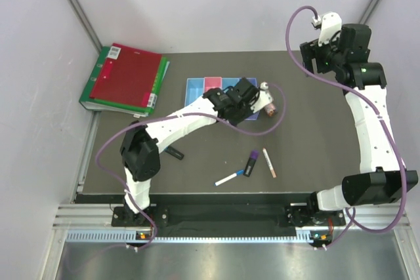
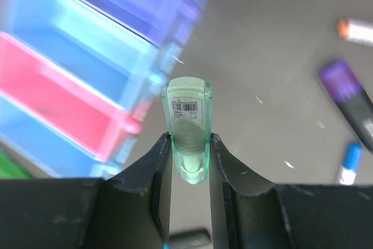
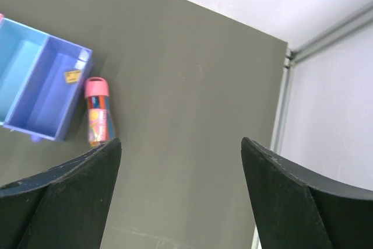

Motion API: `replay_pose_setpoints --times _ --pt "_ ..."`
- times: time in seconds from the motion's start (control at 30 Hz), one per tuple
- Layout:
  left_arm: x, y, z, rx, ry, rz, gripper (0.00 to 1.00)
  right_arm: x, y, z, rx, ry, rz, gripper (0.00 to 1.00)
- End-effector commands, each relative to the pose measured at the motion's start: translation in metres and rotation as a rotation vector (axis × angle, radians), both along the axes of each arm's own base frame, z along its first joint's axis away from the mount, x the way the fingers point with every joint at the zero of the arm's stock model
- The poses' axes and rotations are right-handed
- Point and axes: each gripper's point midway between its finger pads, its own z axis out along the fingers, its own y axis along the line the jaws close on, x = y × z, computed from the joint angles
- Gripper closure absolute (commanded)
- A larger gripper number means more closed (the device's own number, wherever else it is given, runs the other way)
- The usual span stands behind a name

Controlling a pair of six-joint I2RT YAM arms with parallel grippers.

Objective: Sort the stationery into containers
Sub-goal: Pick up the stationery from the center of the board, then place the stationery in the storage box.

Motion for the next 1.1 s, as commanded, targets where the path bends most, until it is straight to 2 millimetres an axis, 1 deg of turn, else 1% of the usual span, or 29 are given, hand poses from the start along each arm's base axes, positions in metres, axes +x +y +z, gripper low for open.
replay_pose_setpoints --times 0.0,0.03,0.07,0.1,0.13,0.17,0.2,0.23,0.3,0.33,0.37,0.43,0.47,0.57,0.7,0.73,0.9,1.03,1.07 --pt "0.062 -0.014 0.053 -0.084 -0.177 0.057 1.00 -0.002 -0.022 0.027 -0.020 -0.120 -0.116 0.17" --pt "0.071 -0.017 0.039 -0.064 -0.162 0.068 1.00 -0.002 -0.028 0.024 -0.032 -0.119 -0.146 0.17" --pt "0.078 -0.020 0.039 -0.072 -0.165 0.078 1.00 0.000 -0.032 0.027 -0.035 -0.136 -0.164 0.17" --pt "0.091 -0.022 0.049 -0.101 -0.187 0.097 1.00 -0.002 -0.035 0.030 -0.038 -0.152 -0.184 0.17" --pt "0.099 -0.026 0.035 -0.090 -0.179 0.103 1.00 -0.003 -0.043 0.028 -0.052 -0.156 -0.224 0.17" --pt "0.105 -0.028 0.035 -0.099 -0.185 0.107 1.00 -0.002 -0.049 0.034 -0.048 -0.188 -0.253 0.18" --pt "0.112 -0.030 0.037 -0.113 -0.194 0.115 1.00 -0.005 -0.054 0.038 -0.048 -0.206 -0.275 0.18" --pt "0.117 -0.033 0.028 -0.112 -0.190 0.116 1.00 -0.006 -0.060 0.034 -0.053 -0.208 -0.306 0.18" --pt "0.123 -0.037 0.023 -0.118 -0.196 0.111 1.00 -0.008 -0.068 0.044 -0.045 -0.257 -0.343 0.19" --pt "0.127 -0.041 0.017 -0.122 -0.200 0.113 1.00 -0.009 -0.070 0.041 -0.049 -0.256 -0.356 0.19" --pt "0.129 -0.041 0.013 -0.121 -0.199 0.115 1.00 -0.010 -0.086 0.043 -0.048 -0.271 -0.404 0.19" --pt "0.135 -0.044 0.006 -0.131 -0.196 0.120 1.00 -0.010 -0.092 0.042 -0.043 -0.267 -0.422 0.19" --pt "0.137 -0.046 0.006 -0.143 -0.196 0.124 1.00 -0.010 -0.097 0.041 -0.040 -0.263 -0.438 0.20" --pt "0.142 -0.049 0.005 -0.177 -0.191 0.136 1.00 -0.009 -0.102 0.035 -0.027 -0.247 -0.445 0.20" --pt "0.144 -0.054 0.011 -0.218 -0.191 0.140 1.00 -0.009 -0.104 0.026 -0.025 -0.228 -0.445 0.21" --pt "0.144 -0.055 0.015 -0.231 -0.195 0.139 1.00 -0.009 -0.103 0.023 -0.024 -0.221 -0.444 0.21" --pt "0.143 -0.060 0.030 -0.283 -0.201 0.137 1.00 -0.007 -0.104 0.024 -0.015 -0.219 -0.446 0.21" --pt "0.143 -0.065 0.028 -0.309 -0.197 0.131 1.00 -0.007 -0.102 0.026 -0.010 -0.225 -0.438 0.21" --pt "0.141 -0.066 0.024 -0.315 -0.186 0.130 1.00 -0.007 -0.102 0.025 -0.009 -0.222 -0.438 0.21"
